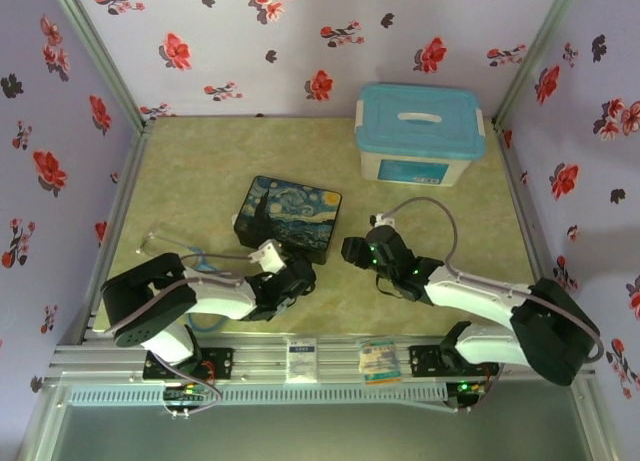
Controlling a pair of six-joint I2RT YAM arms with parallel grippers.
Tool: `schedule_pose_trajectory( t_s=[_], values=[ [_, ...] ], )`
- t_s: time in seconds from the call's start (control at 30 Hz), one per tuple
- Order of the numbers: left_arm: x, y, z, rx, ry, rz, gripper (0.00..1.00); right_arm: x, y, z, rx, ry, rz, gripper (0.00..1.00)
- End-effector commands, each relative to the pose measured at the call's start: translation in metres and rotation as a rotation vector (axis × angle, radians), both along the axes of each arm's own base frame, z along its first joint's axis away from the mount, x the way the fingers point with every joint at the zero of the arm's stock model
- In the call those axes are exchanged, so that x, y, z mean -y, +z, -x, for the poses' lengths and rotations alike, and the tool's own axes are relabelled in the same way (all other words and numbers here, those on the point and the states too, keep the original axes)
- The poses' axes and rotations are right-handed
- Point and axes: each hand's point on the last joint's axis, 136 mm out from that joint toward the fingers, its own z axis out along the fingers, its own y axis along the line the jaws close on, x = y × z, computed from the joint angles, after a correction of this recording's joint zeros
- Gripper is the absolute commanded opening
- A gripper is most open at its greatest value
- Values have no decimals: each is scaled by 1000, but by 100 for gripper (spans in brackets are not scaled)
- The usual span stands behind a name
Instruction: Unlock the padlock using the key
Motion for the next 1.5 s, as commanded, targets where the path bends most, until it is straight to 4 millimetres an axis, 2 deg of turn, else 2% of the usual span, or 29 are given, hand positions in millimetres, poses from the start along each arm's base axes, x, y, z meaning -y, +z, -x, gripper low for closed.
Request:
schedule_pose_trajectory(
  t_s=[0.0, 0.17, 0.23, 0.4, 0.5, 0.67, 0.87, 0.93, 1.07, 1.17, 1.33, 1.47],
  values=[
    [6, -13, -1, -38, 1, -1, 44, -6, -2, -4, -3, -22, -27, 55],
    [-8, -29, -1, -64, 29, -69, 32, -12, 4, -13, 15, -32, -38, 55],
    [-5, -31, -2, -58, 24, -53, 18, -14, 9, -17, 29, -38, -38, 55],
    [5, -33, -4, -59, 3, -33, 6, -21, 22, -27, 46, -40, -53, 56],
    [2, -24, -2, -67, -20, -90, 5, -23, 27, -31, 53, -25, -35, 56],
    [-10, -11, 9, -132, -109, -282, 8, -21, 38, -40, 66, -14, 80, 56],
    [-12, -19, 18, -206, -179, -359, 8, -13, 21, -65, -16, -45, 383, 56],
    [-13, -20, 20, -217, -202, -390, 6, -12, 13, -71, -26, -54, 428, 56],
    [-18, -14, 22, -235, -257, -494, 1, -14, -4, -82, -70, -42, 447, 56],
    [-26, -3, 24, -247, -308, -624, 1, -15, -14, -86, -91, -27, 475, 55],
    [-45, 5, 26, -281, -399, -858, 0, -21, -29, -83, -127, 17, 478, 55],
    [-44, 2, 23, -302, -485, -1076, 2, -27, -35, -81, -138, 30, 445, 54]
  ],
)
